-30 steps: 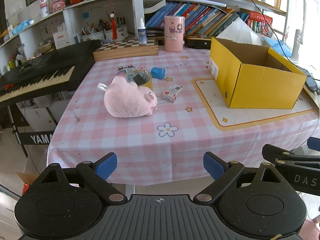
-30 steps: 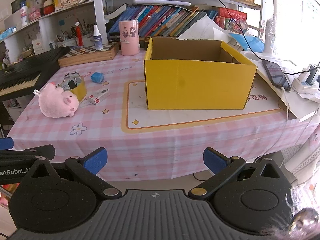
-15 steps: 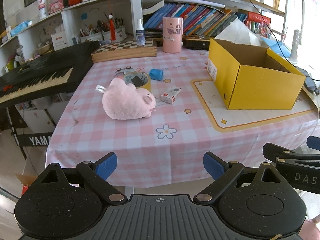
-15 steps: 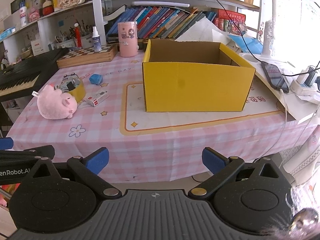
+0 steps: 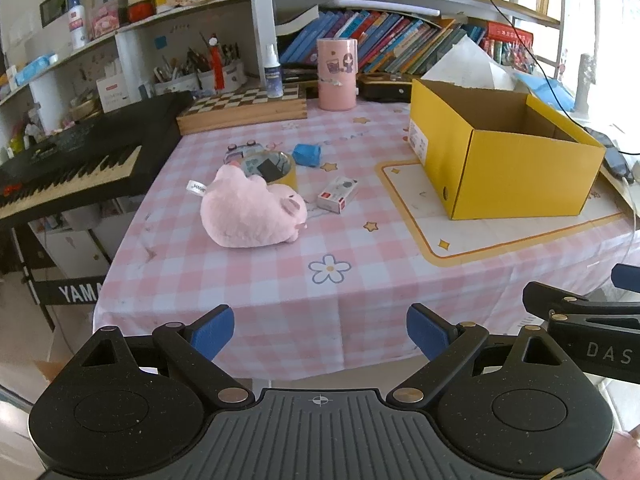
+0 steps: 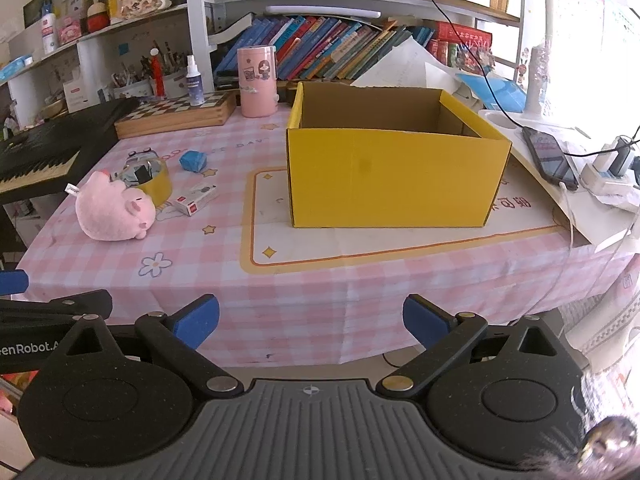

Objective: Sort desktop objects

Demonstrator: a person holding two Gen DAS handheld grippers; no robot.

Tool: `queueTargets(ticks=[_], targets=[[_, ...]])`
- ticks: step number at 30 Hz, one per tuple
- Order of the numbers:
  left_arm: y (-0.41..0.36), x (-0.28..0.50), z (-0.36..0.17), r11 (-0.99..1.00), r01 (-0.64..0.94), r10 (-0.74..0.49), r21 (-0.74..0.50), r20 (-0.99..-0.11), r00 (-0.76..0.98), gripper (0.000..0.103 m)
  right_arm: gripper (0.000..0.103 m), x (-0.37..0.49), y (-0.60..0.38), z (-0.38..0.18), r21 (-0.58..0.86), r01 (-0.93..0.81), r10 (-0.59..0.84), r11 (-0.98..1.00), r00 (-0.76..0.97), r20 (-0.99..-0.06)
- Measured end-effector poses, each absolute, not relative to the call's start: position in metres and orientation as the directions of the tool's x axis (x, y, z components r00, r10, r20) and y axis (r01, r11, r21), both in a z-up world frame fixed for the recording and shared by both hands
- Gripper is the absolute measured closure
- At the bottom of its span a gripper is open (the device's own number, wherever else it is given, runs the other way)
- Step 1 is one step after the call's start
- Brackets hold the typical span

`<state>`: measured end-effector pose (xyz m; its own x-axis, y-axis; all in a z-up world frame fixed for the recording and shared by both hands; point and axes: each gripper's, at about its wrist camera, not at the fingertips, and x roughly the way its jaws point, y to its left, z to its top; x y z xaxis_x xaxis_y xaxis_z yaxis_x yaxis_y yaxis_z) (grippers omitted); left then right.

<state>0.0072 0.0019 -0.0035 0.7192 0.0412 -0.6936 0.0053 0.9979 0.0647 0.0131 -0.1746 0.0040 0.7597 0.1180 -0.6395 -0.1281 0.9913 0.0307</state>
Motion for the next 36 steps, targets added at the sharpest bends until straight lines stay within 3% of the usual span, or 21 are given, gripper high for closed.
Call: queueTargets(ticks=[11, 25, 36], targets=[[0.005, 0.005, -0.002, 0.997, 0.003, 0.048, 0.073, -0.685, 0.727, 0.008, 0.003, 0.014, -0.168, 0.004, 0.030, -0.160, 0.144, 0.987, 0.768, -0.624], [0.008, 0.005, 0.000, 0.998, 0.001, 0.040, 0.061, -0.665, 0.745, 0.008, 0.017, 0.013, -0.163, 0.006, -0.040, -0.140, 0.092, 0.989, 0.814, -0.573], [0.014, 0.006, -0.001, 0.999, 0.013, 0.018, 0.041, -0.665, 0.747, 0.009, 0.020, 0.015, -0.161, 0.002, 0.030, -0.180, 0.162, 0.983, 0.784, -0.599]])
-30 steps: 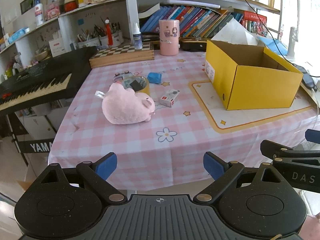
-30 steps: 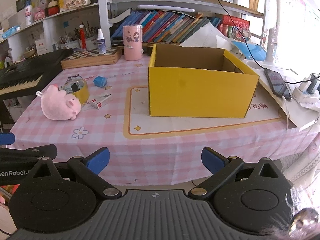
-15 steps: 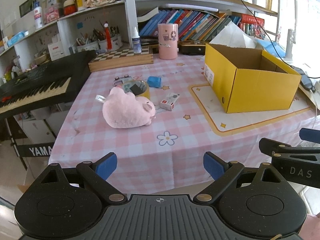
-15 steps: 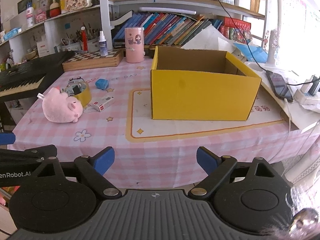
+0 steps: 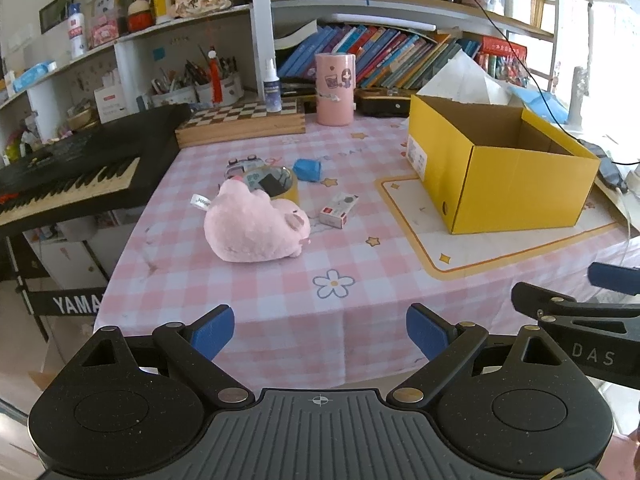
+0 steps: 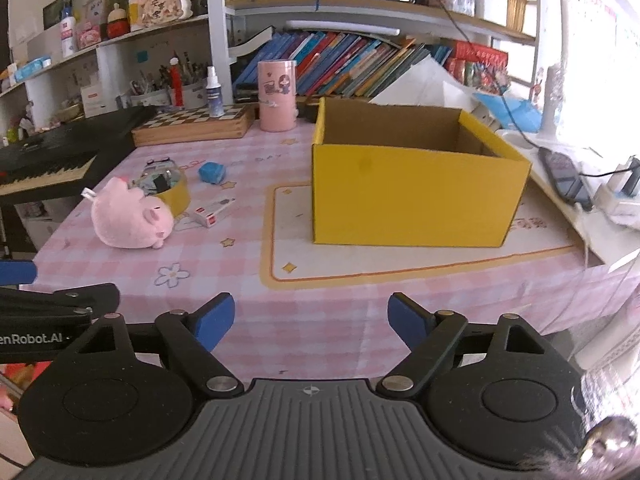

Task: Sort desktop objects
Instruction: 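Close the left tool on the pink plush pig while the right tool approaches the staples box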

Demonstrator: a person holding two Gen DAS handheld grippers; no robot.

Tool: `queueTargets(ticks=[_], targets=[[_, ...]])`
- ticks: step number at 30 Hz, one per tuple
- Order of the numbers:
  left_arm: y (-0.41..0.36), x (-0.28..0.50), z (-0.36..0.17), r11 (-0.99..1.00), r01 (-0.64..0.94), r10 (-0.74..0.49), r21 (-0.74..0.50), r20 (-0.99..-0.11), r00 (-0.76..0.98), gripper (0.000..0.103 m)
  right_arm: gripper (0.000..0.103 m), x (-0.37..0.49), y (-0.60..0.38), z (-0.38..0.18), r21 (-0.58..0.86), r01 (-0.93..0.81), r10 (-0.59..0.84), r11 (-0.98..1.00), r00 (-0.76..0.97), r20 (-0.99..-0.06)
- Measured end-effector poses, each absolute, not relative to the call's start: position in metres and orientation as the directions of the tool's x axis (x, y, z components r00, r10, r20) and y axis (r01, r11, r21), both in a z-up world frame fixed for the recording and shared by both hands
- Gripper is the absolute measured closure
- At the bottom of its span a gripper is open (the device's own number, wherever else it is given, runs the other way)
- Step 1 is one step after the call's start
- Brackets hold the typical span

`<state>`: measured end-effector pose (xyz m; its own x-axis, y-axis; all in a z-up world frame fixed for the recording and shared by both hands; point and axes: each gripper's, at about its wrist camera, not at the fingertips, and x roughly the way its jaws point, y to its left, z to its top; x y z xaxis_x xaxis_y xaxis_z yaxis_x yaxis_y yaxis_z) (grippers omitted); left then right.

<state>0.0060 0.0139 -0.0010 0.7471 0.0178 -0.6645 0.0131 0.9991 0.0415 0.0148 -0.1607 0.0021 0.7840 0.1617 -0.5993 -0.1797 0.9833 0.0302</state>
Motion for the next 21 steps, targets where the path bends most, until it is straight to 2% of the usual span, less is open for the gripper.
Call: queueTargets(ticks=[10, 21], targets=[[0.027, 0.007, -0.003, 1.000, -0.012, 0.011, 0.003, -0.670, 0.742, 0.009, 0.015, 0.021, -0.148, 0.003, 0.046, -0.215, 0.197, 0.976, 0.764, -0.614], [0.052, 0.014, -0.003, 0.992, -0.117, 0.063, -0.040, -0.653, 0.754, 0.009, 0.017, 0.044, -0.122, -0.001, 0.041, -0.335, 0.285, 0.941, 0.722, -0.631]])
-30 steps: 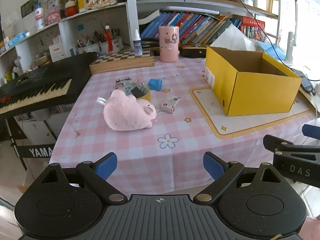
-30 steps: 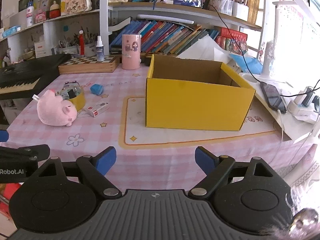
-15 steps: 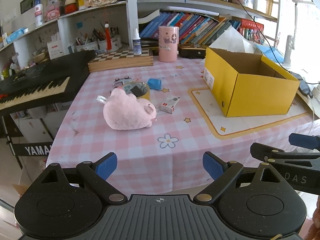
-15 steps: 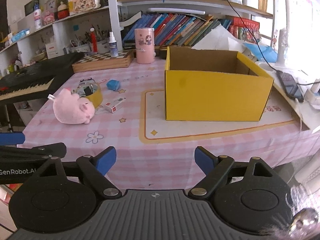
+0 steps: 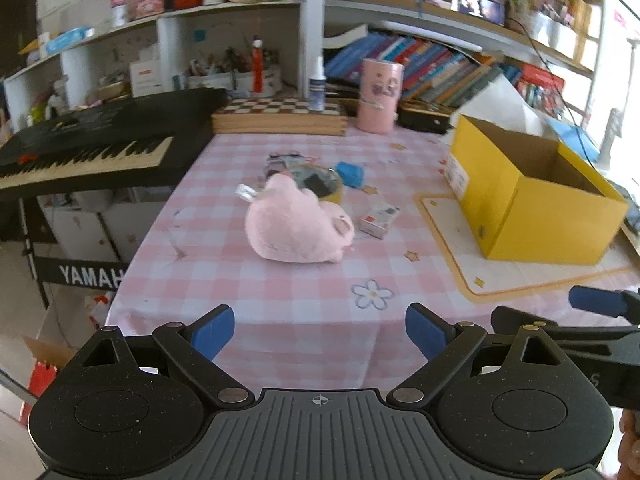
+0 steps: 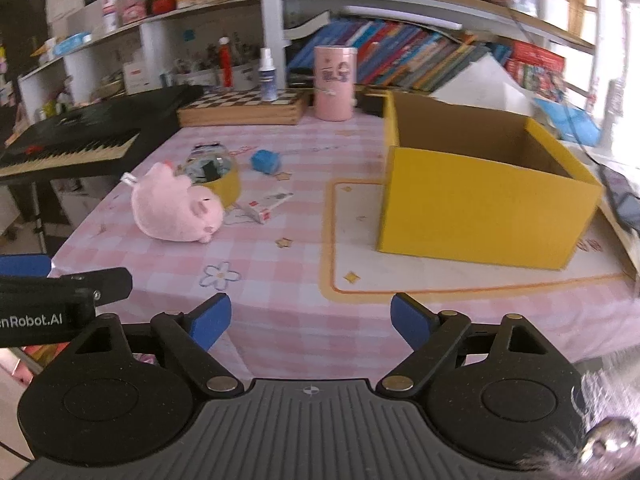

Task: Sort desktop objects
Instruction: 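Close the left tool on the pink plush pig while the right tool approaches the staples box, then grasp the white-and-red staples box with the right tool while the left tool lifts the pig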

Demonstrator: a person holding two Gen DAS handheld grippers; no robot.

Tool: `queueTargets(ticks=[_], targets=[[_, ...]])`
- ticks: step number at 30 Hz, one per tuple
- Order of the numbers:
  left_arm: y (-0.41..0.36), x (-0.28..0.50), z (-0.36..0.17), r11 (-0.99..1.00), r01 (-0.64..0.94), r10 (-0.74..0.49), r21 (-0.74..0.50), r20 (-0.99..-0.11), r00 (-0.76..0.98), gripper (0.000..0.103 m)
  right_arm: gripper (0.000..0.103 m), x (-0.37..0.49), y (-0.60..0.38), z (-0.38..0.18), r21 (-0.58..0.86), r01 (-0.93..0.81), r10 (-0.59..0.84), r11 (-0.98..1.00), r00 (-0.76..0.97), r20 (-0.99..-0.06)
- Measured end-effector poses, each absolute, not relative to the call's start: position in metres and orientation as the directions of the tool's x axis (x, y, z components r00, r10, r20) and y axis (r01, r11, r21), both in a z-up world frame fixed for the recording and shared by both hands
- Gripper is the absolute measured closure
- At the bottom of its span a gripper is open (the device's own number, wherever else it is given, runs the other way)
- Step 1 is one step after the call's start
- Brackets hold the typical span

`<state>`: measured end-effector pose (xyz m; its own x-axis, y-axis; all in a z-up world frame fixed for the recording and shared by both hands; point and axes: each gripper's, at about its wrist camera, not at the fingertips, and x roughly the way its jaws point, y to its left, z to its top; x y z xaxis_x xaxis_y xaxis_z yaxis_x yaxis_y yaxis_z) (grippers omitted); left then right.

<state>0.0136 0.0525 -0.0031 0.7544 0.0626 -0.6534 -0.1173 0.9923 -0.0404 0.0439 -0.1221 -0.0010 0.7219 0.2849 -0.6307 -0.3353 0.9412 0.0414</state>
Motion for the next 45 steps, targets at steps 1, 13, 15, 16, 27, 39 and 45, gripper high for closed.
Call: queueTargets(ticks=[1, 13, 15, 16, 27, 39, 45], targets=[[0.054, 0.015, -0.003, 0.991, -0.127, 0.069, -0.042, -0.652, 0.755, 0.009, 0.019, 0.047, -0.119, -0.001, 0.043, -0.349, 0.296, 0.936, 0.716, -0.632], [0.076, 0.070, -0.002, 0.972, -0.231, 0.149, -0.049, -0.636, 0.758, 0.009, 0.051, 0.116, -0.086, -0.008, 0.060, -0.486, 0.398, 0.872, 0.632, -0.665], [0.079, 0.083, -0.003, 0.969, -0.240, 0.146, -0.061, -0.644, 0.751, 0.009, 0.051, 0.129, -0.083, -0.010, 0.056, -0.497, 0.400, 0.866, 0.622, -0.673], [0.082, 0.090, -0.005, 0.967, -0.245, 0.140, -0.072, -0.652, 0.745, 0.009, 0.051, 0.135, -0.081, -0.011, 0.054, -0.503, 0.401, 0.863, 0.615, -0.679], [0.101, 0.153, -0.028, 0.931, -0.322, 0.098, -0.173, -0.730, 0.677, 0.009, 0.035, 0.181, -0.066, -0.022, 0.048, -0.572, 0.428, 0.819, 0.554, -0.714], [0.115, 0.175, -0.049, 0.909, -0.322, 0.004, -0.264, -0.768, 0.640, 0.020, 0.024, 0.230, -0.041, -0.038, 0.025, -0.600, 0.411, 0.799, 0.516, -0.751], [0.124, 0.152, -0.034, 0.902, -0.354, 0.045, -0.246, -0.763, 0.645, 0.032, 0.026, 0.250, -0.027, -0.047, 0.019, -0.604, 0.402, 0.797, 0.507, -0.762]])
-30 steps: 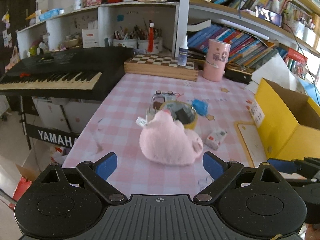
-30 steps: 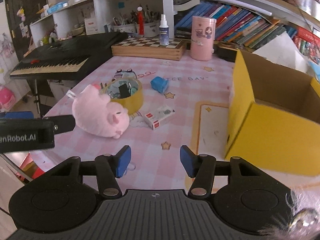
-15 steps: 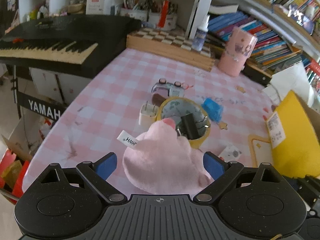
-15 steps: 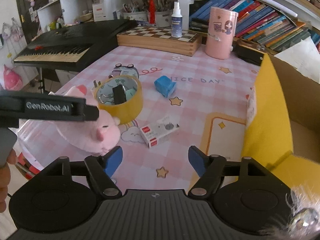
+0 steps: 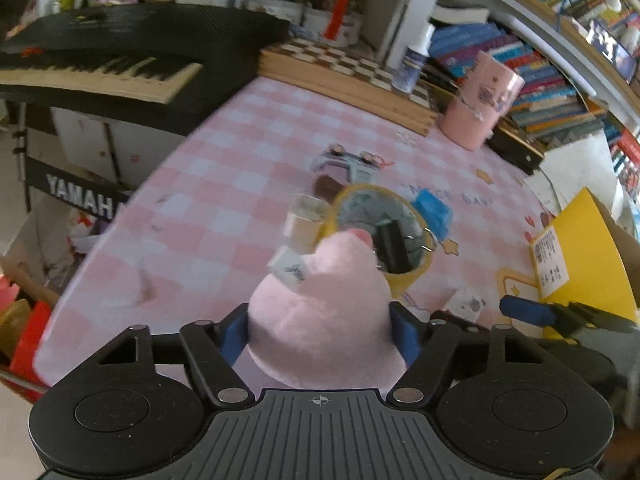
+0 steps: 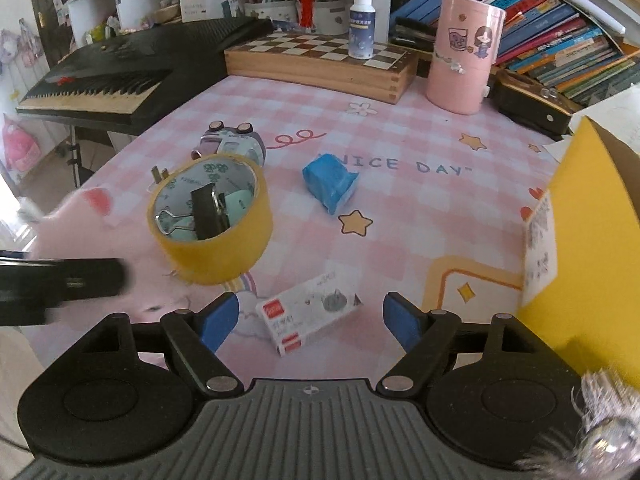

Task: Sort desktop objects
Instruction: 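Grasp the white-and-red staples box with the right tool while the left tool lifts the pig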

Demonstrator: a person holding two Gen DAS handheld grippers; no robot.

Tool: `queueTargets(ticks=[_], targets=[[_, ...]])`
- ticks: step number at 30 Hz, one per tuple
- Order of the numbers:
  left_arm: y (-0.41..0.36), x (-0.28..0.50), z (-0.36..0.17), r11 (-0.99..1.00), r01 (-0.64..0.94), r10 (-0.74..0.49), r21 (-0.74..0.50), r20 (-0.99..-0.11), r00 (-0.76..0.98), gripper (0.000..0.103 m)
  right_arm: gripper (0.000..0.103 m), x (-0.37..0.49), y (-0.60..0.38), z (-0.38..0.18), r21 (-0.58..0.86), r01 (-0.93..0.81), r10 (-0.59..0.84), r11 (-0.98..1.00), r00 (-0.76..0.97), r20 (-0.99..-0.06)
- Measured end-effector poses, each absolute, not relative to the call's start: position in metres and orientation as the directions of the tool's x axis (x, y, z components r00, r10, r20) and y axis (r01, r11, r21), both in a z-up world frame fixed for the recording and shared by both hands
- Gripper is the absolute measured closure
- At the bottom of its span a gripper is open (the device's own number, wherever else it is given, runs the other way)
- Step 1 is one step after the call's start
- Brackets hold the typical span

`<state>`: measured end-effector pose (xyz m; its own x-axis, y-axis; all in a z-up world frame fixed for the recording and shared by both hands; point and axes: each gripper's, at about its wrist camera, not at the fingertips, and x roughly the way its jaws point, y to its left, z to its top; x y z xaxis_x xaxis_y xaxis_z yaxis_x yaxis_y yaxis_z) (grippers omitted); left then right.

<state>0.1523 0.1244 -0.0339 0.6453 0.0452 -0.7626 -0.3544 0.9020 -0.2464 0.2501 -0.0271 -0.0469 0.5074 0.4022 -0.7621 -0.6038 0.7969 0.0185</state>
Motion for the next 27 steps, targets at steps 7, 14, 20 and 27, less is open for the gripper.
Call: queueTargets(ticks=[7, 14, 20, 27], targets=[[0.134, 0.140, -0.028, 0.883, -0.390, 0.071, -0.259, -0.750, 0.658, 0.032, 0.045, 0.252, -0.019, -0.057, 0.010, -0.622, 0.390, 0.783, 0.480, -0.786], [0.125, 0.134, -0.009, 0.905, -0.331, 0.051, -0.268, -0.704, 0.708, 0.032, 0.045, 0.240, -0.033, -0.035, 0.036, -0.616, 0.438, 0.787, 0.517, -0.735], [0.115, 0.121, 0.013, 0.920, -0.269, 0.022, -0.286, -0.645, 0.763, 0.032, 0.045, 0.218, -0.056, -0.002, 0.055, -0.590, 0.466, 0.806, 0.574, -0.673], [0.097, 0.102, 0.035, 0.944, -0.159, -0.040, -0.288, -0.581, 0.813, 0.032, 0.045, 0.178, -0.087, 0.027, 0.048, -0.550, 0.455, 0.834, 0.635, -0.624]])
